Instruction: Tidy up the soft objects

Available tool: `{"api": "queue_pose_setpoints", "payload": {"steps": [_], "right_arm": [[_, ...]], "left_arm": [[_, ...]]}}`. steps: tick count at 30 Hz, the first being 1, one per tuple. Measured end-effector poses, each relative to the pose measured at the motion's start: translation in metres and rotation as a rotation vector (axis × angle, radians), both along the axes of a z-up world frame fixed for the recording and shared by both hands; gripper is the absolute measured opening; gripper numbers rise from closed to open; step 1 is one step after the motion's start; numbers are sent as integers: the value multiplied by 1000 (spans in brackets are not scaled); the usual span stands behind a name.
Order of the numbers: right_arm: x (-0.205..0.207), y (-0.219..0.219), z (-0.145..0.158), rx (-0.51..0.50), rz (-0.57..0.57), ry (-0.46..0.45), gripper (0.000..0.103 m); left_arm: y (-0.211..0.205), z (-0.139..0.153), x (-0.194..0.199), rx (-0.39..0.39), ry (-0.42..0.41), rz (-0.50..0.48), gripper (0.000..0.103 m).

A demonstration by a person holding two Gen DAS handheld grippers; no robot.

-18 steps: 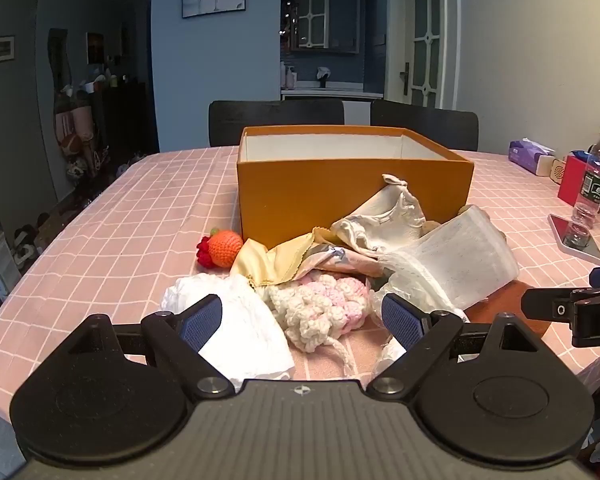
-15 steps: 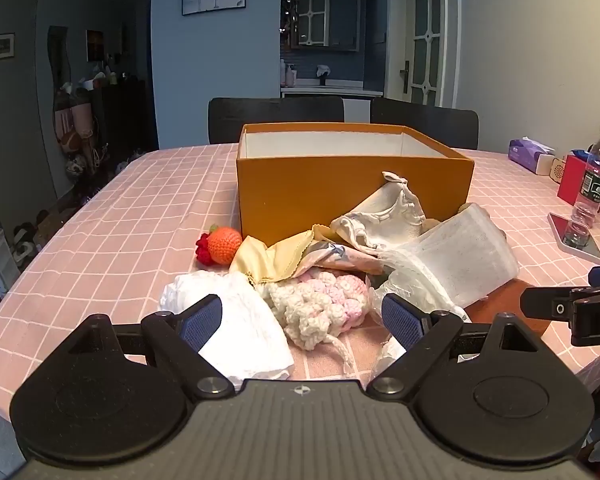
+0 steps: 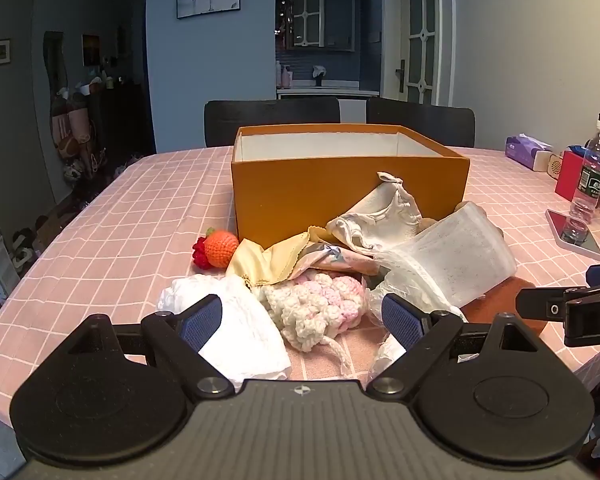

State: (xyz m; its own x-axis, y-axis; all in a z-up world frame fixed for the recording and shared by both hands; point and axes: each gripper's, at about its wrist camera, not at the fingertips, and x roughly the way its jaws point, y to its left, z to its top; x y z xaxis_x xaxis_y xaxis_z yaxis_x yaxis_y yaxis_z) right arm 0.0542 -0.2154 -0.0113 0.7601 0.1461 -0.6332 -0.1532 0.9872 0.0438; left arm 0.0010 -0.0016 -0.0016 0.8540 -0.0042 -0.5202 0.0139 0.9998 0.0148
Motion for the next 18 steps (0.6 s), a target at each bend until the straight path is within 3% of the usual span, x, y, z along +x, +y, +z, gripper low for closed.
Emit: {"api": "queue_pose_setpoints", "payload": {"steps": [18], "right_arm": [[-1, 1, -1, -10, 2, -2, 101]], "left_arm": [[-1, 1, -1, 0, -1, 1, 103]]}}
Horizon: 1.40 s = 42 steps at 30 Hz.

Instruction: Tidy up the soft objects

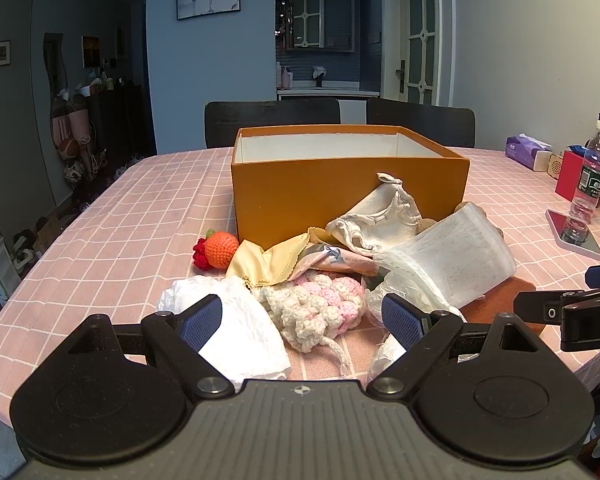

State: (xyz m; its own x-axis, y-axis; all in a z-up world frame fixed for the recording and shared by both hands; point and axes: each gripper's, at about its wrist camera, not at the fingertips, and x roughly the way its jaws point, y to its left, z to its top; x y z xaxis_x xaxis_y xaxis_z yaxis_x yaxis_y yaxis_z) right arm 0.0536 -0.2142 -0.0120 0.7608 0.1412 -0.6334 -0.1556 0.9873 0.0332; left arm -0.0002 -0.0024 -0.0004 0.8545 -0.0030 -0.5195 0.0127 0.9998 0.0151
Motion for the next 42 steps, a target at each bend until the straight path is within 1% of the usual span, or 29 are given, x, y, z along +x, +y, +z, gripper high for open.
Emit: {"api": "queue_pose_setpoints", "payload": {"steps": [20, 35, 42], "right_arm": [[3, 4, 2, -19, 9, 1, 101], [4, 3, -1, -12, 11, 15, 101], [5, 1, -3, -3, 14, 23, 101]], "left_arm": [[1, 1, 2, -7, -1, 4, 103], [2, 0, 4, -6, 10, 8, 103], [-3, -1, 4, 8, 12, 3, 103]]}}
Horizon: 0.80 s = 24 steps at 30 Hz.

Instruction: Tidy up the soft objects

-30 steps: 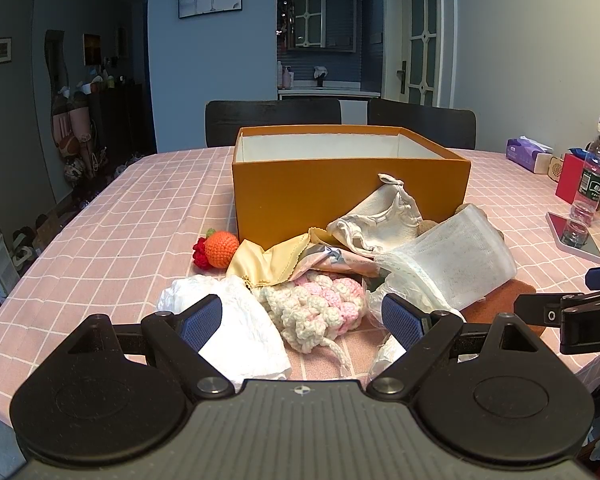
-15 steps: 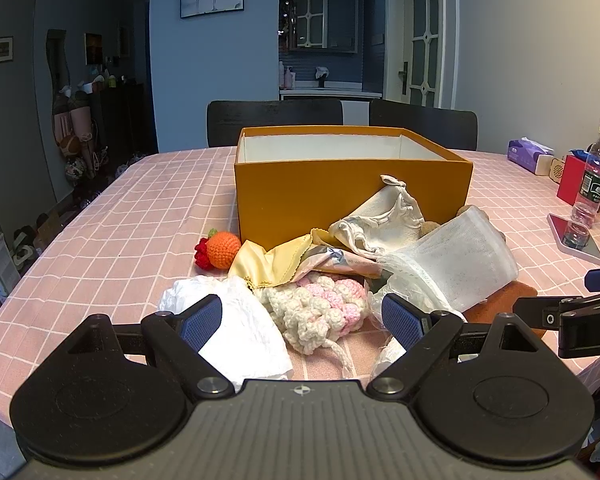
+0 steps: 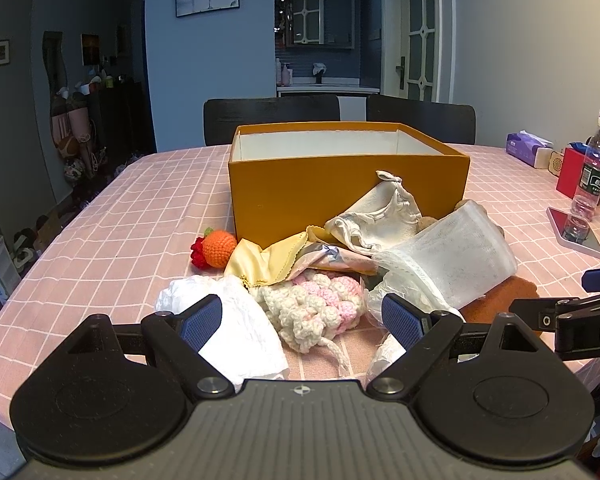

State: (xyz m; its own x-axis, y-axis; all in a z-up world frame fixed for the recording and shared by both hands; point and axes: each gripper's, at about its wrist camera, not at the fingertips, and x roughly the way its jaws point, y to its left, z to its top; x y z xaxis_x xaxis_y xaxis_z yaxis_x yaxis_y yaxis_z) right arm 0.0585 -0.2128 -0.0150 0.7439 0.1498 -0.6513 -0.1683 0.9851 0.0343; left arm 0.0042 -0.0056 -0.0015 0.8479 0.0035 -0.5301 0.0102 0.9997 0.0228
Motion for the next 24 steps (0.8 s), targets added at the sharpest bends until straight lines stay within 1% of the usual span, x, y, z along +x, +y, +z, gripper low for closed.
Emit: {"api": "queue_pose_setpoints", "payload": {"steps": [18, 21, 24], "right_arm": [[2, 1, -2, 1, 5, 7, 101], [2, 1, -2, 3, 12, 10, 101], [4, 1, -4, 15, 27, 24, 101]], "left_arm": [[1, 1, 2, -5, 8, 7, 103], [3, 0, 2, -17, 12, 3, 103], [7, -1, 3, -44, 22, -15, 103]]}}
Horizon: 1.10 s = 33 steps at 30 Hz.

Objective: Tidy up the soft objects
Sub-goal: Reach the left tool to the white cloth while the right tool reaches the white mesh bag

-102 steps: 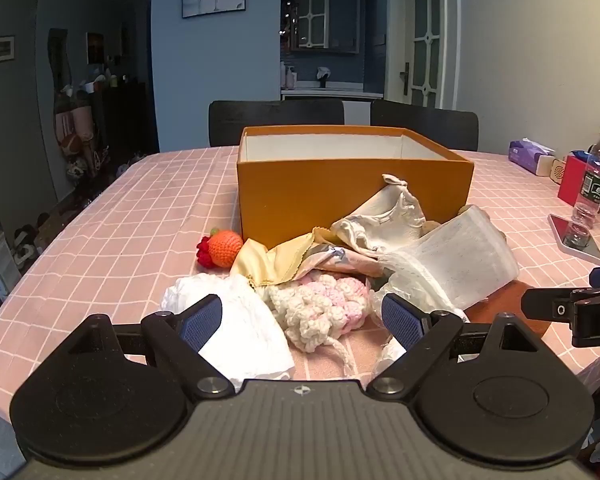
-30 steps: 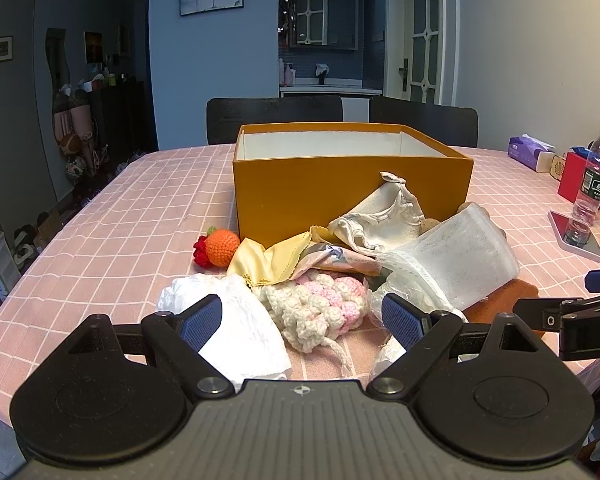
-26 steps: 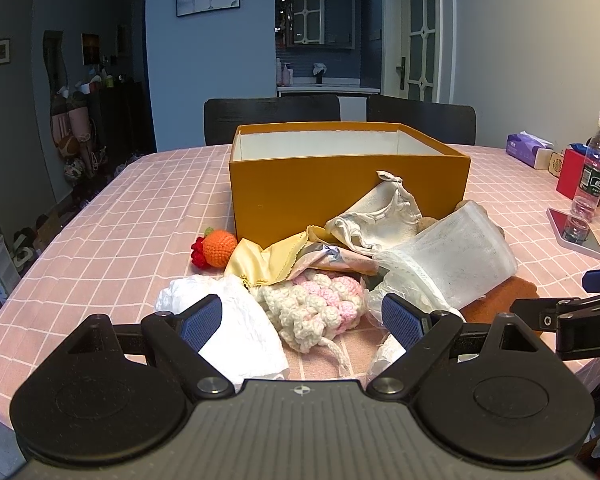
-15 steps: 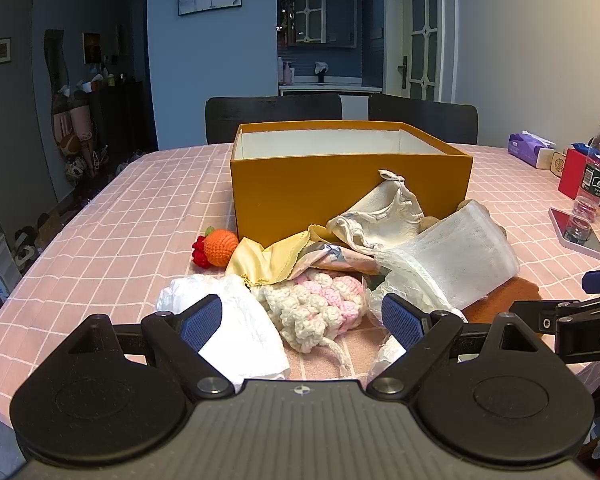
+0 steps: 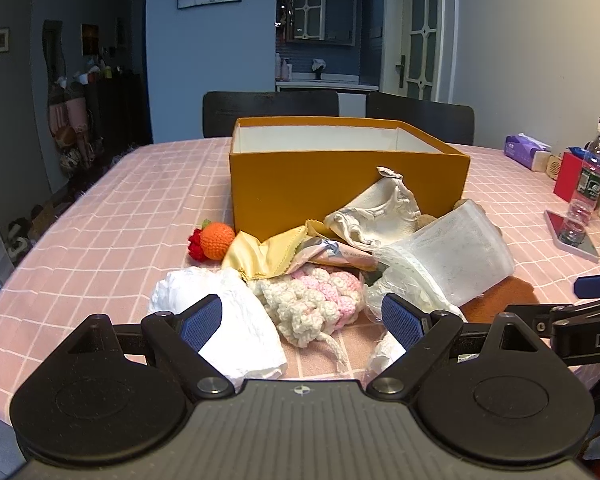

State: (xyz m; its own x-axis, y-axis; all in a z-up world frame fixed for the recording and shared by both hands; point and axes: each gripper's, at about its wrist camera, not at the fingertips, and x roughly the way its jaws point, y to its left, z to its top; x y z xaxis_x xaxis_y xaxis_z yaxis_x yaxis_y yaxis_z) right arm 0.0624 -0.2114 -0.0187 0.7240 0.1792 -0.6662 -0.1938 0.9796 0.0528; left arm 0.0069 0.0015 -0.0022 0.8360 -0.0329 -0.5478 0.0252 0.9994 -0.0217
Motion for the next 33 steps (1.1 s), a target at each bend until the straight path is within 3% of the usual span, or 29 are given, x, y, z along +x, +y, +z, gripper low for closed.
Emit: {"api": "queue_pose_setpoints", "payload": {"steps": [4, 8, 11, 14, 18, 23, 28, 33], "right_arm": [[6, -4, 1, 38, 22, 10, 101], [9, -5, 3, 59, 38, 3, 100], [10, -4, 2, 42, 52, 5, 88], [16, -1, -1, 37, 65, 22, 85], [28, 6, -5, 22, 92, 27, 86], [38, 13, -15, -108, 122, 36, 88], [45, 18, -24, -212, 155, 38, 89], [59, 25, -26, -199, 186, 38, 89]], "left_arm": [[4, 2, 2, -54, 17, -65, 101], [4, 1, 3, -86, 39, -108, 84], [2, -1, 4, -104, 53, -154, 75], [4, -6, 9, -120, 83, -153, 67], [8, -9, 14, -124, 103, -130, 67], [15, -12, 21, -108, 132, -90, 72], [23, -23, 28, -27, 157, -18, 88], [16, -42, 33, 115, 215, -6, 89]]}}
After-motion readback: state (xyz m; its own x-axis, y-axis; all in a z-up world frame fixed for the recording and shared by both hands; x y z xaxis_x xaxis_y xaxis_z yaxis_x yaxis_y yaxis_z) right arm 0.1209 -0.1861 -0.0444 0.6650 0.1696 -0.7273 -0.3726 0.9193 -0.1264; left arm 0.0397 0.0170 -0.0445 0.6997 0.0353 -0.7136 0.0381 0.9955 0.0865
